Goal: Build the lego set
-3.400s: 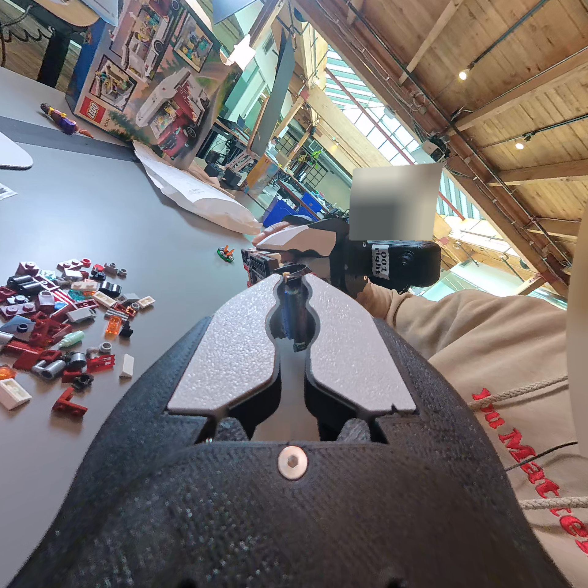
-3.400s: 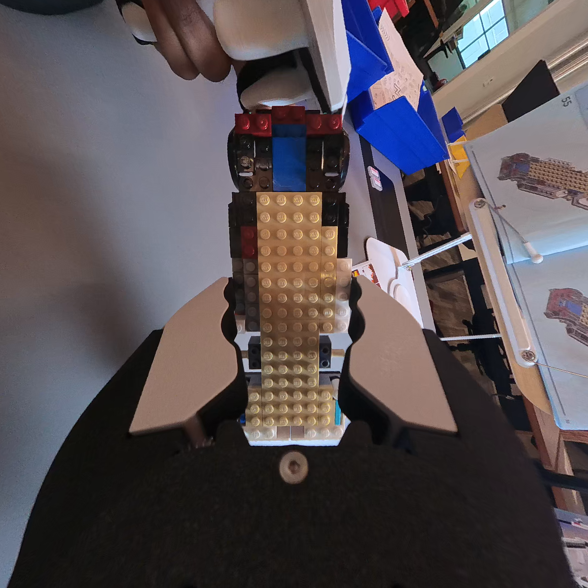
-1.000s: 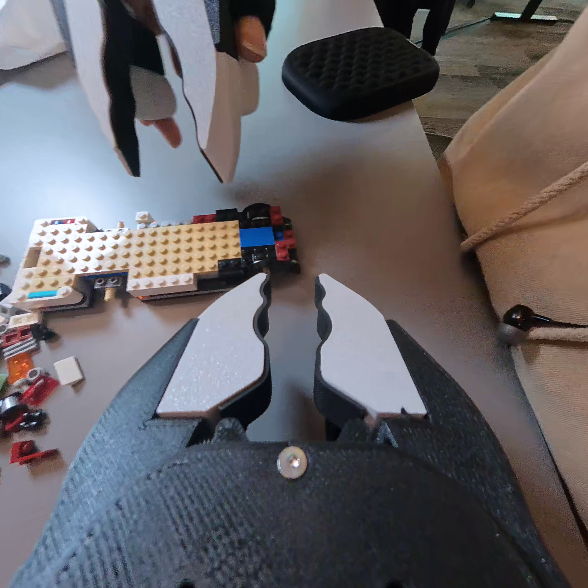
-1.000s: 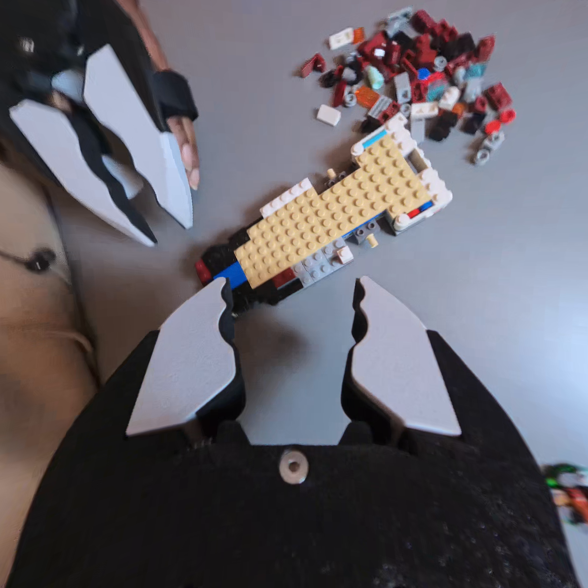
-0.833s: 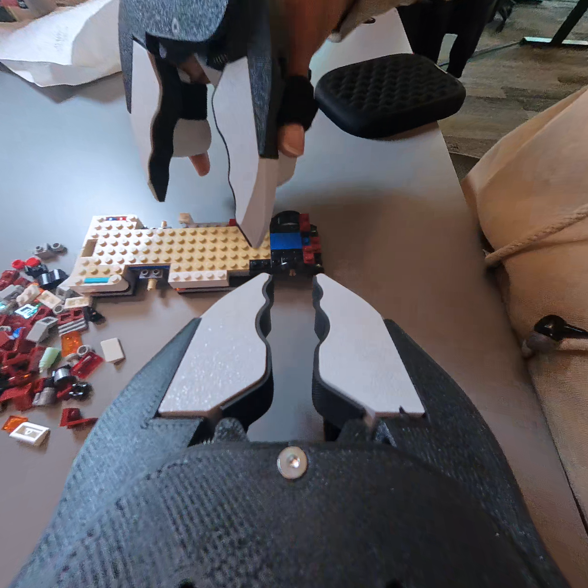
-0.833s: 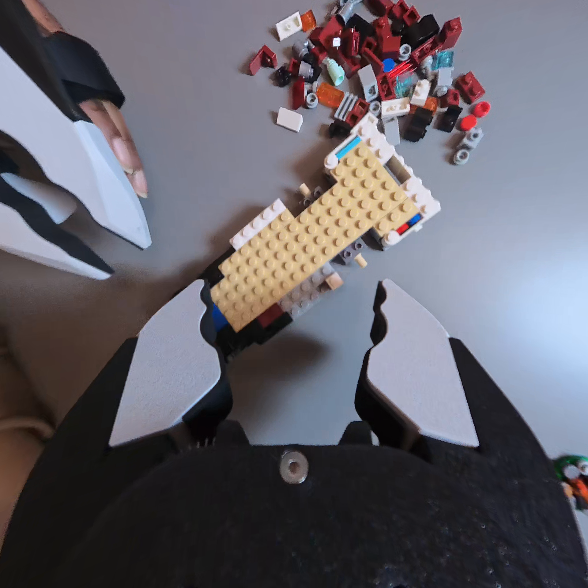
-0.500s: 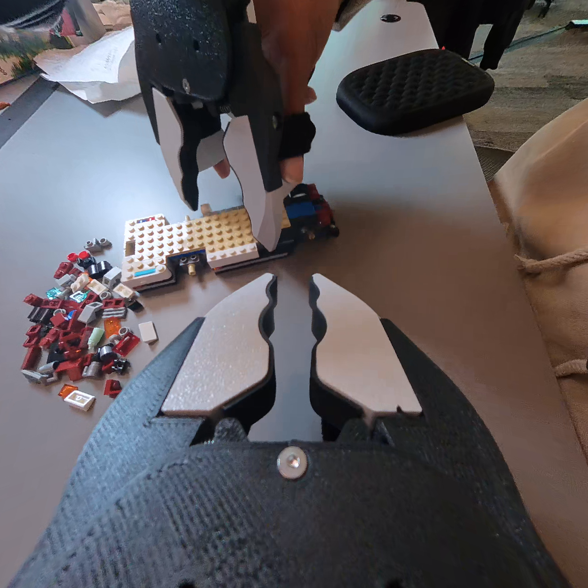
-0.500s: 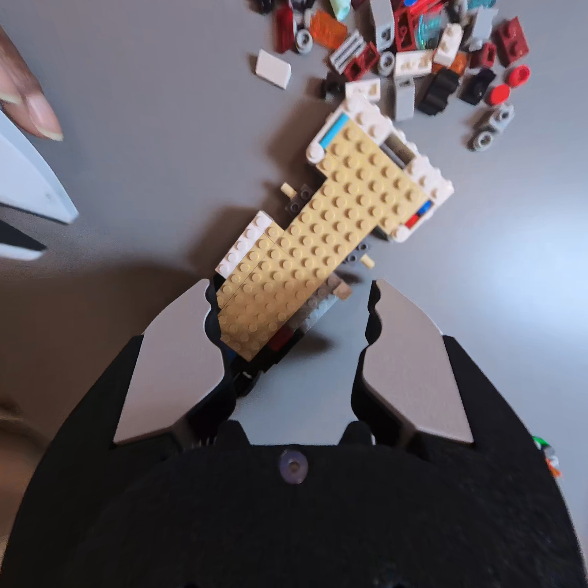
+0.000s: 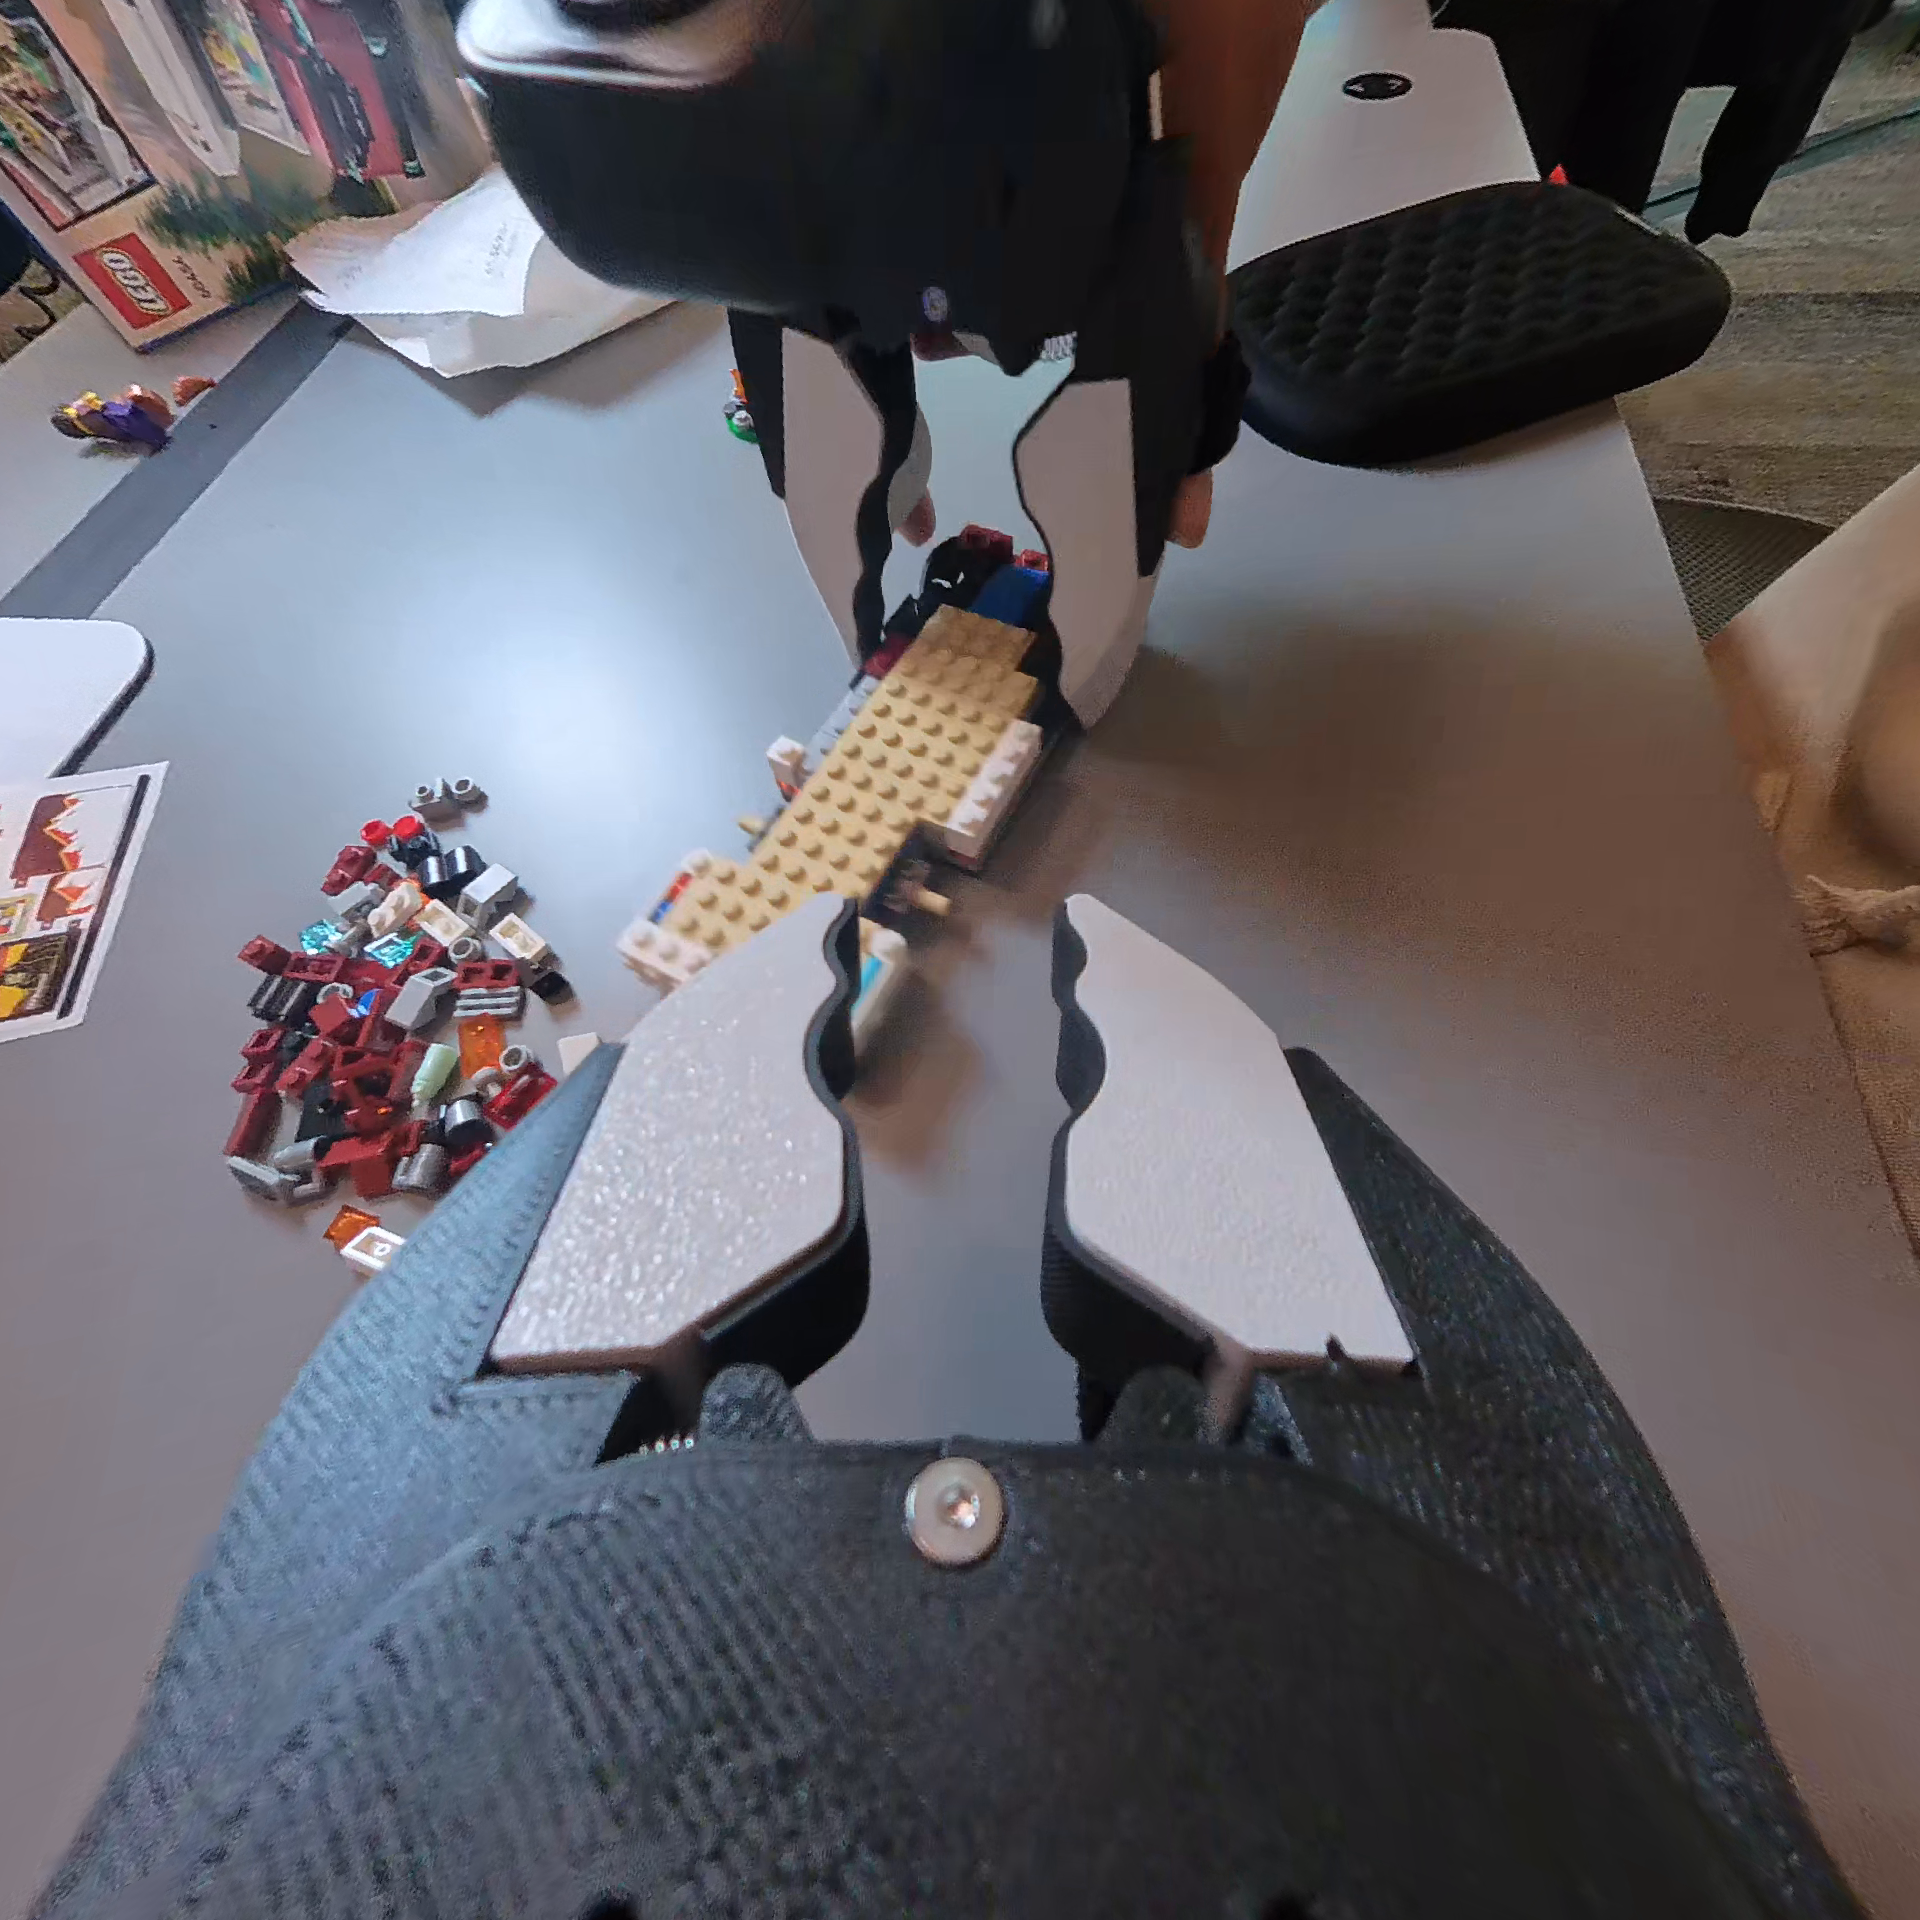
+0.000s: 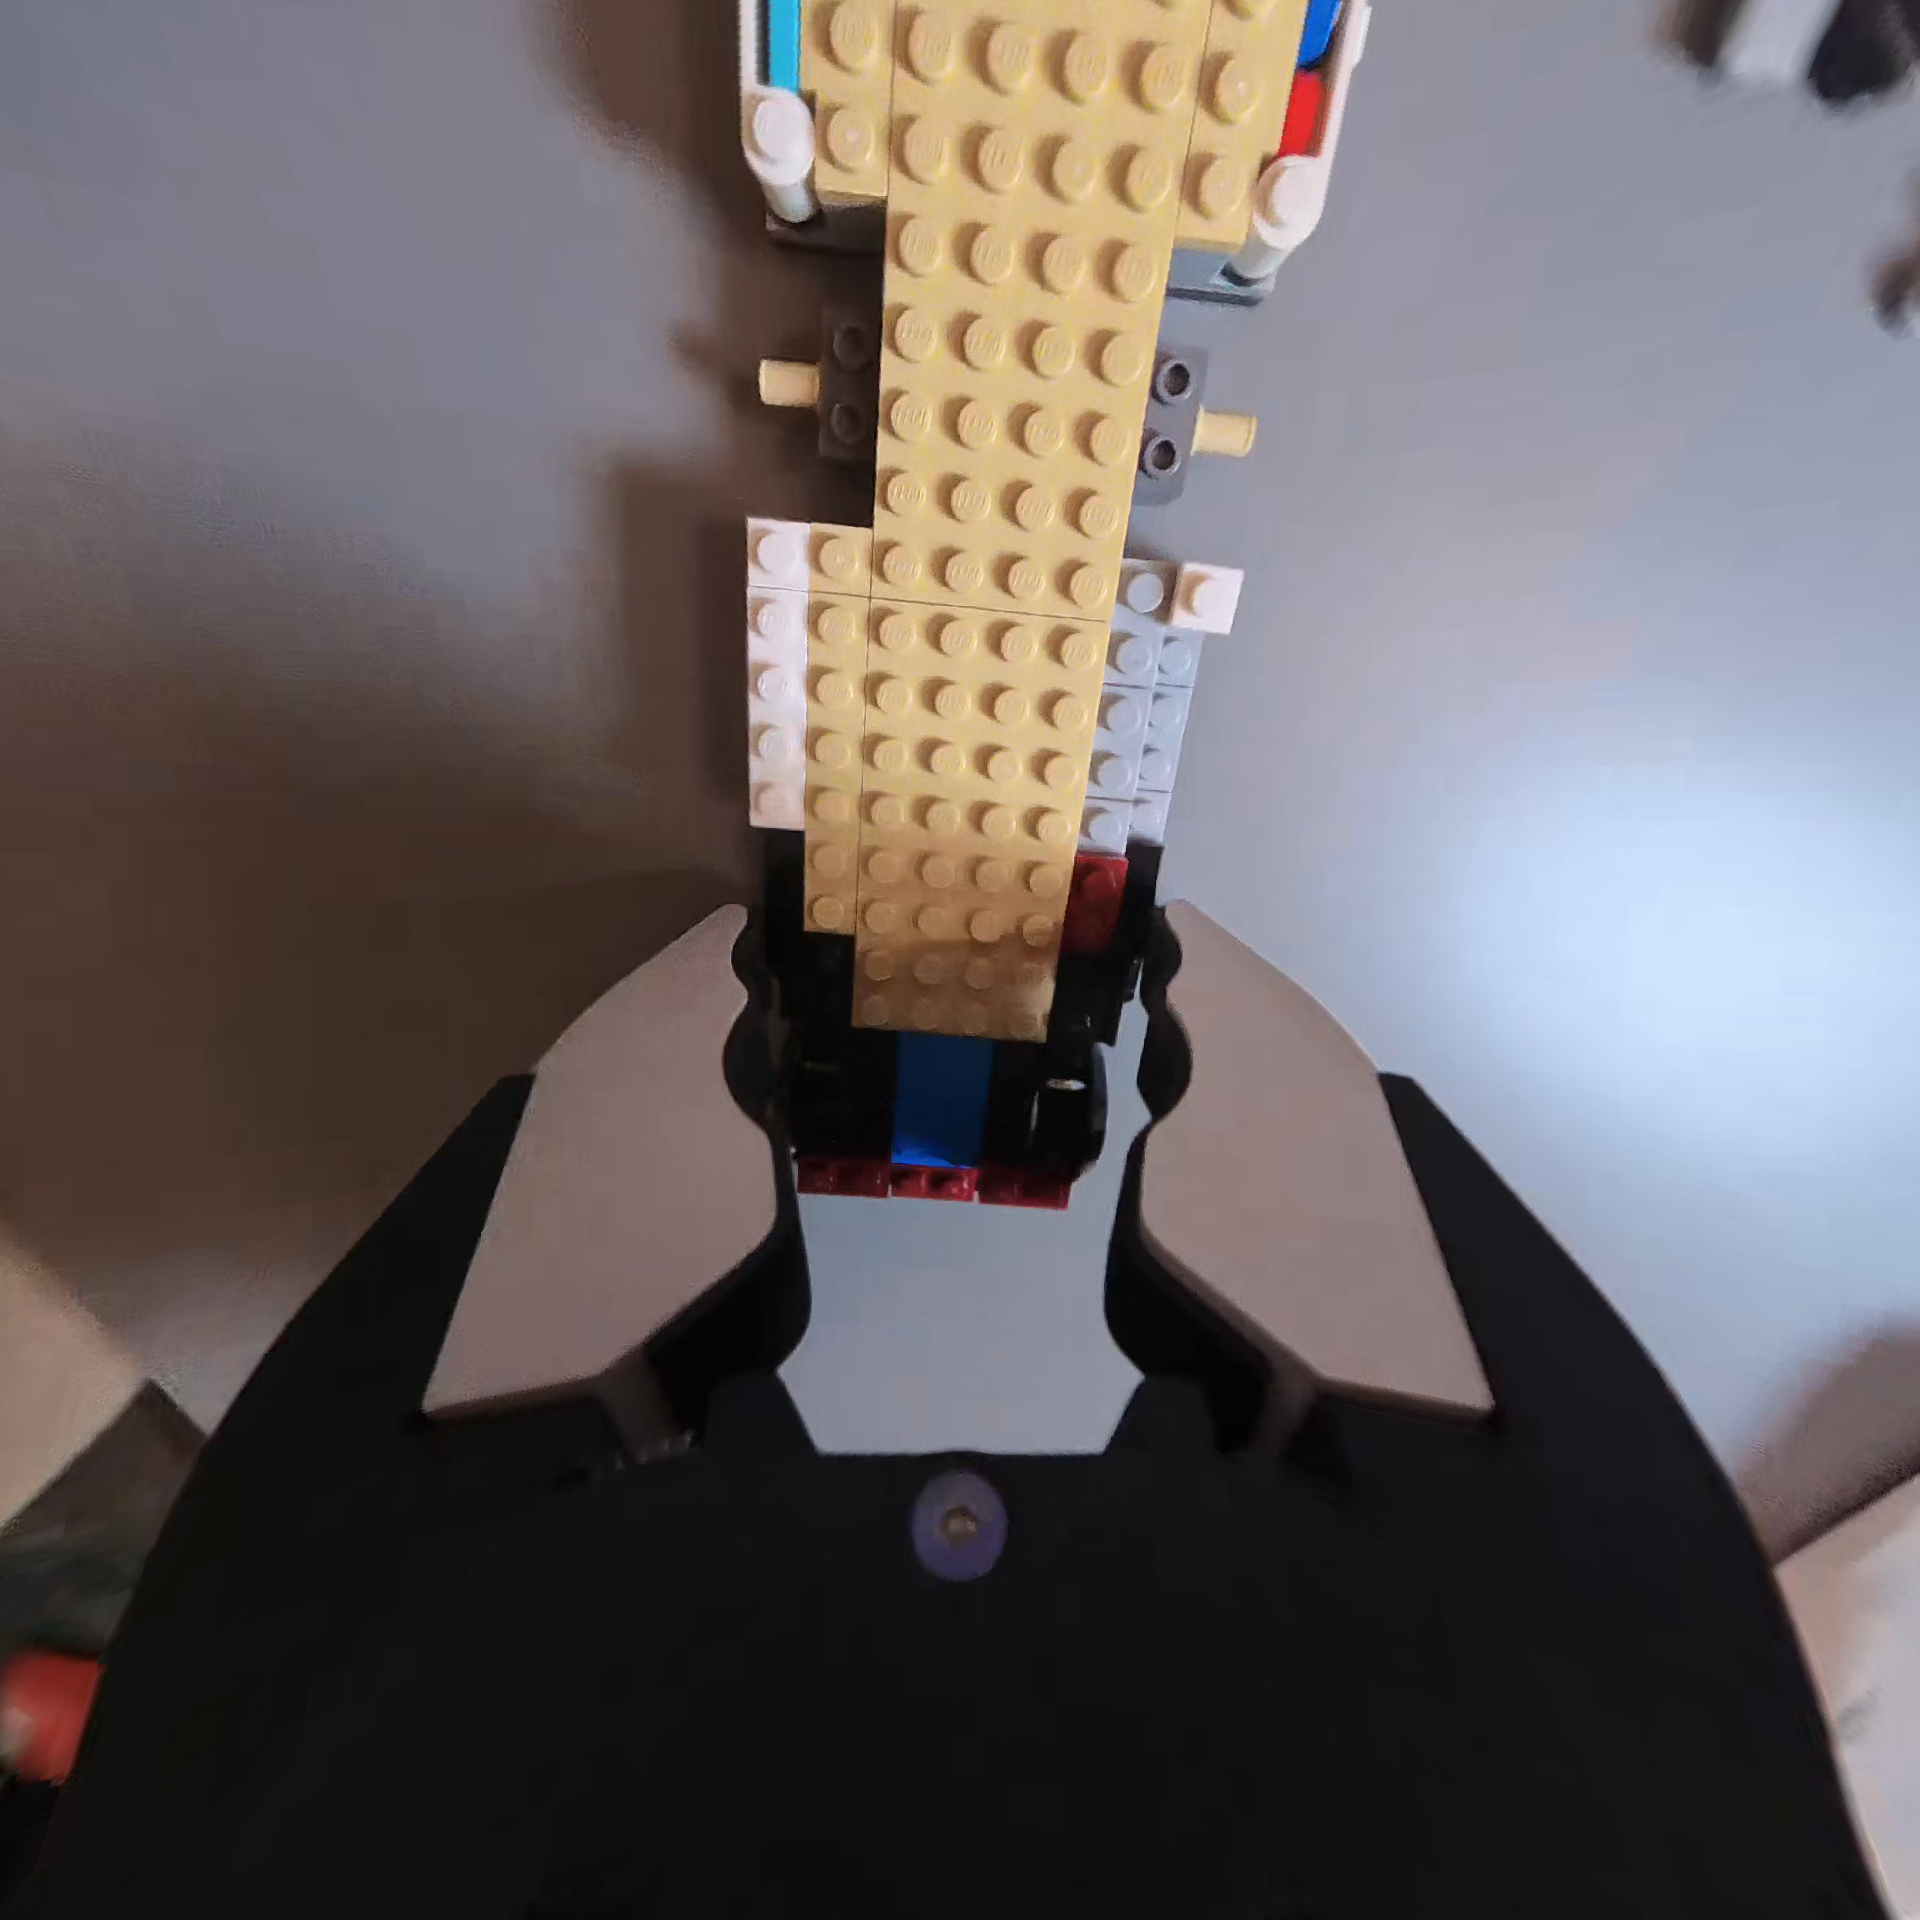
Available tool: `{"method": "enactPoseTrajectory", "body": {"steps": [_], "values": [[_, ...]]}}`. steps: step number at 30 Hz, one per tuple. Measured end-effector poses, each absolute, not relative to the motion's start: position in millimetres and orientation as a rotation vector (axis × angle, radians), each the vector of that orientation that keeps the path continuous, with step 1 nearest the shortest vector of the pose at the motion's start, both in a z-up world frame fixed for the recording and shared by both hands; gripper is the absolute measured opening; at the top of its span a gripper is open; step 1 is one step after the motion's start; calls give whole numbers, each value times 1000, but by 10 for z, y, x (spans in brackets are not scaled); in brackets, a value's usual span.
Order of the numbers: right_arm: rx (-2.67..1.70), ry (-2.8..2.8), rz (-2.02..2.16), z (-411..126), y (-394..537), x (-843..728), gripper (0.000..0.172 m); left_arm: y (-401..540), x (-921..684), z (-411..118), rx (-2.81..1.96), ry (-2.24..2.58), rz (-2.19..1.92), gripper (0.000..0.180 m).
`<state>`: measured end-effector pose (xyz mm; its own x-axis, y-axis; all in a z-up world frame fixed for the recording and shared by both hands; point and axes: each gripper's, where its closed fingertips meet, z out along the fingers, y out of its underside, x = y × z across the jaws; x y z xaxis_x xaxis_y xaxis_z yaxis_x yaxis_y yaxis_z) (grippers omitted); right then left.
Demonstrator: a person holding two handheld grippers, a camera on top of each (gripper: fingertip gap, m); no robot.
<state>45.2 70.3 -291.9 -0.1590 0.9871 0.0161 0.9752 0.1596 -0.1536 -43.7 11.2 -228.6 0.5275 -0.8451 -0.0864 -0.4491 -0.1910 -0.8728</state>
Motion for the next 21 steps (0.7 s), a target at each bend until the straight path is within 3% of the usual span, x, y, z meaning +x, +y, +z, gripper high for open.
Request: {"method": "enactPoseTrajectory", "body": {"steps": [8, 16, 21], "values": [[-1300, -2625, 167, -2873, 307, -61, 69, 6, -451, -2641, -1971, 1225, -425, 75], [-1440, -2313, 497, -2520, 396, -19, 71, -13, -466, -2767, -2049, 1250, -373, 71], [-1580, -2094, 641, -2515, 577, 464, 62, 64, -395, -2713, -2105, 1245, -363, 75]]}}
